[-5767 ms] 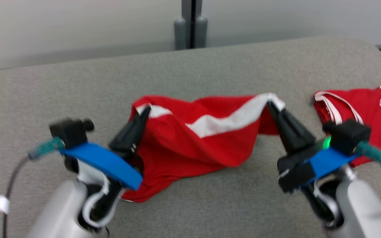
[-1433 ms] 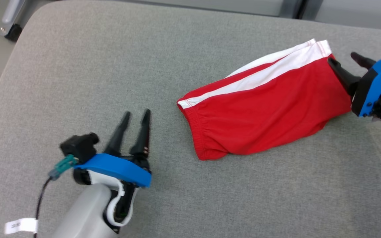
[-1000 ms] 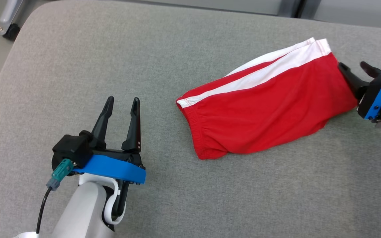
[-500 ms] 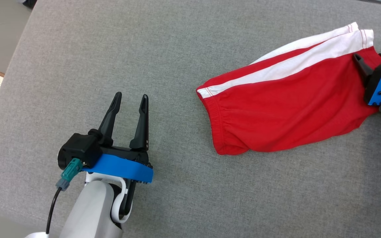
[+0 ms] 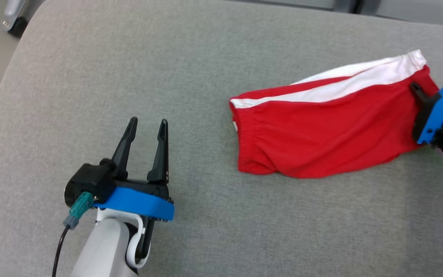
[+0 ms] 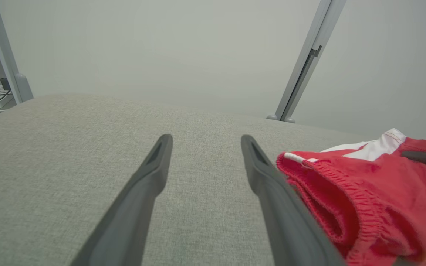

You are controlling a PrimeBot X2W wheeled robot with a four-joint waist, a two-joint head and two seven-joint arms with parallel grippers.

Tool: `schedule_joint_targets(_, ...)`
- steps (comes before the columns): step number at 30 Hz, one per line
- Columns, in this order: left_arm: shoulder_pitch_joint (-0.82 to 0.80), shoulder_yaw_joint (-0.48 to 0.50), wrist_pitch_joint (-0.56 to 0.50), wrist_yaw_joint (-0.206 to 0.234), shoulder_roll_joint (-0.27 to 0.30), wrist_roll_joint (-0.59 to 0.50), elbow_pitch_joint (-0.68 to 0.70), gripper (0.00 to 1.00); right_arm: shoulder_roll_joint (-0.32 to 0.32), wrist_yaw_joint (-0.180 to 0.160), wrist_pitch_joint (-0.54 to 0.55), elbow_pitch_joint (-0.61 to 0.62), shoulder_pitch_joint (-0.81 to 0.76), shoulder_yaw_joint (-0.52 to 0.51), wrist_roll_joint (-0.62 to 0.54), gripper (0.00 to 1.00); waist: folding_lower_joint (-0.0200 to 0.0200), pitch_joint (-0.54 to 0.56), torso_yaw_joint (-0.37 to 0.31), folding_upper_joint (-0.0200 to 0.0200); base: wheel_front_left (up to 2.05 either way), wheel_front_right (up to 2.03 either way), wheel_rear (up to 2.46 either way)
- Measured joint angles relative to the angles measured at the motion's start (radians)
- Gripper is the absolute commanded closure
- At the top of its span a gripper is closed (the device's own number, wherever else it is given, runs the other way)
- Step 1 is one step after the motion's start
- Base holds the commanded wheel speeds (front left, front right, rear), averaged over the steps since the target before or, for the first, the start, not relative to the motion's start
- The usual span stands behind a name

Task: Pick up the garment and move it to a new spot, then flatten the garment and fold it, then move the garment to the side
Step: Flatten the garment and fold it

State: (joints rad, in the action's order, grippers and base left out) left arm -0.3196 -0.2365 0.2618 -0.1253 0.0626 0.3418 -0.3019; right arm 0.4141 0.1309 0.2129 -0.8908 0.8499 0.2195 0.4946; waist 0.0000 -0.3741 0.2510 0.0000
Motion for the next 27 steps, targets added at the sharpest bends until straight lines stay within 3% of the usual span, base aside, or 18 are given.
schedule_joint_targets(7,0.037,-0.002,0.000,0.000,0.019,0.001,0.004,0.00,0.064,0.000,-0.003,0.050,-0.083,-0.122,-0.098,1.00,0.0000,0.066,-0.060,0.0000,0.00,0.00,0.00)
schedule_joint_targets(12,0.052,-0.007,0.000,0.000,0.026,0.001,0.001,0.00,0.071,0.000,0.021,0.117,-0.134,-0.228,-0.215,1.00,0.0000,0.111,-0.087,0.0000,0.00,0.00,0.00)
schedule_joint_targets(18,0.055,-0.028,0.000,-0.001,0.030,0.009,-0.007,0.00,-0.016,0.000,0.117,0.295,-0.194,-0.266,-0.317,1.00,0.0000,0.142,-0.087,0.0000,0.00,0.00,0.00)
schedule_joint_targets(27,0.055,-0.035,0.000,-0.001,0.037,0.017,-0.007,0.00,-0.144,0.000,0.299,0.539,-0.256,-0.180,-0.369,1.00,0.0000,0.140,-0.059,0.0000,0.00,0.00,0.00)
